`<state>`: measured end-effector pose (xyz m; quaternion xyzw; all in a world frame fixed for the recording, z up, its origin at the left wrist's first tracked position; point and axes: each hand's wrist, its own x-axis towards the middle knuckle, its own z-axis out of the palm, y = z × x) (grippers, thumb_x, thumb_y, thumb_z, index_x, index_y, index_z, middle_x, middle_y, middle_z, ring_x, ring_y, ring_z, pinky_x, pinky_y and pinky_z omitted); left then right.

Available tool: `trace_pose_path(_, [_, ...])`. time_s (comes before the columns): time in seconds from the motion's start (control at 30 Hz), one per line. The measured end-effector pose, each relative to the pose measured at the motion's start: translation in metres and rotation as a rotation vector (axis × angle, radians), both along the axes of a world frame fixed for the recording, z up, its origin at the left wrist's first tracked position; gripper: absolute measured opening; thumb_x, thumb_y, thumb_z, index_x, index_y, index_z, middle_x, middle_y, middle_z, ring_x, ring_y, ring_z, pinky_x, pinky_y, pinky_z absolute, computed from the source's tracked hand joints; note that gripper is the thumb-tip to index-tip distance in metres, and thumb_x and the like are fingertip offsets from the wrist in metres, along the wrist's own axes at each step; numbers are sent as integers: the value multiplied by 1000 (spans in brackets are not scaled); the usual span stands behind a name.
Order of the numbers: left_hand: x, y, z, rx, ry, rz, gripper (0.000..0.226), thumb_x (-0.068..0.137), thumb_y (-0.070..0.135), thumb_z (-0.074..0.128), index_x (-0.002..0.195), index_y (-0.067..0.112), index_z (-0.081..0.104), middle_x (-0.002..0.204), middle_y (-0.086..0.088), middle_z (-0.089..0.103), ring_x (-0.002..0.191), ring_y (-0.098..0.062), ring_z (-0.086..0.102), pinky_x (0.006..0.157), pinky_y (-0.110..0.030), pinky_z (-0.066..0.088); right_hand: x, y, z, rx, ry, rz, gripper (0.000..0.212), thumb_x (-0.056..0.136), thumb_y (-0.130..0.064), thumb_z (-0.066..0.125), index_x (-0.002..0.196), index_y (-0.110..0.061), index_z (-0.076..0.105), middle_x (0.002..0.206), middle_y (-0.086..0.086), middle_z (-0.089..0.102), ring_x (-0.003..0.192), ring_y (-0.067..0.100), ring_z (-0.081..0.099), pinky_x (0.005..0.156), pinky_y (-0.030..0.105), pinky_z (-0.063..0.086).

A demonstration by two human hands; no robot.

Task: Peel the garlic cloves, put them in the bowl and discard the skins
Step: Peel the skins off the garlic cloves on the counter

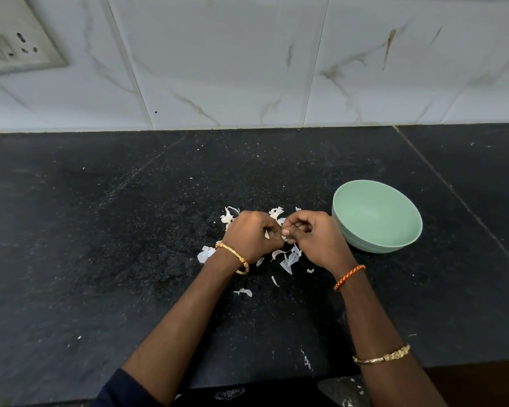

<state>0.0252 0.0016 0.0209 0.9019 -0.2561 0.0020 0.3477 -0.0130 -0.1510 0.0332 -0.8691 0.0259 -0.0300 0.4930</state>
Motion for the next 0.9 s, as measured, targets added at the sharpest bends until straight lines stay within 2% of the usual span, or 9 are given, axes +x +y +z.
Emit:
trace_pose_path(0.13, [0, 5, 1, -180, 155, 38, 3, 76, 10, 73, 73, 12, 74, 60, 10, 61, 47, 2, 46, 52, -16, 37, 0, 0, 4, 113, -2, 12, 18, 84, 2, 68, 76, -15, 68, 75, 4, 69, 70, 14, 69, 67, 22, 58])
trace_pose_path(0.23, [0, 10, 5, -364, 349, 50, 8, 81, 4, 70, 77, 9, 74, 64, 11, 65, 51, 8, 53, 54, -7, 39, -2, -3, 7, 302, 4, 30, 19, 83, 6, 67, 79, -13, 68, 77, 8, 69, 70, 11, 69, 67, 20, 57])
trace_pose_path(0.3, [0, 13, 7, -449, 420, 66, 15, 84, 3, 66, 75, 12, 73, 67, 12, 67, 53, 7, 55, 55, -8, 41, -3, -4, 9, 377, 5, 40, 18, 83, 8, 66, 81, -10, 68, 78, 9, 69, 68, 10, 69, 68, 19, 57])
trace_pose_path(0.37, [0, 14, 10, -467, 451, 91, 24, 90, 3, 58, 71, 14, 69, 66, 8, 64, 47, 3, 48, 48, -9, 38, -3, -5, 10, 398, 3, 39, 17, 82, 9, 66, 82, -8, 68, 78, 10, 68, 67, 10, 68, 68, 19, 57])
trace_pose_path(0.47, [0, 13, 12, -480, 498, 71, 34, 96, 5, 47, 66, 12, 61, 65, 3, 57, 50, -4, 45, 46, -14, 36, -4, -5, 10, 409, 1, 29, 16, 82, 9, 66, 82, -7, 68, 77, 9, 68, 66, 9, 68, 68, 19, 57])
trace_pose_path(0.57, [-3, 14, 13, -421, 449, 6, 16, 90, 14, 64, 75, 11, 67, 61, 13, 59, 49, -8, 39, 48, -17, 33, -4, -6, 10, 395, 3, 24, 17, 81, 9, 67, 82, -8, 68, 77, 9, 69, 68, 11, 69, 68, 20, 57])
trace_pose_path(0.67, [-3, 13, 9, -283, 289, -1, 8, 77, 24, 78, 78, 20, 71, 72, 11, 65, 53, -5, 44, 54, -22, 39, -3, -5, 9, 340, 4, 17, 19, 82, 7, 68, 80, -12, 69, 77, 9, 70, 71, 15, 70, 68, 21, 57])
trace_pose_path(0.8, [-5, 9, 9, -109, 109, 43, 7, 77, 29, 76, 78, 23, 74, 78, 11, 66, 57, 11, 50, 56, -21, 35, -3, -4, 8, 200, -5, 6, 19, 82, 2, 70, 77, -16, 69, 76, 6, 71, 71, 15, 70, 67, 22, 57])
trace_pose_path(0.9, [-8, 6, 13, -8, 83, 60, 5, 79, 28, 71, 78, 25, 74, 77, 13, 67, 59, 5, 51, 59, -22, 38, -2, -4, 5, 101, 3, -22, 19, 82, -2, 72, 75, -19, 69, 74, 5, 71, 70, 19, 70, 71, 29, 60])
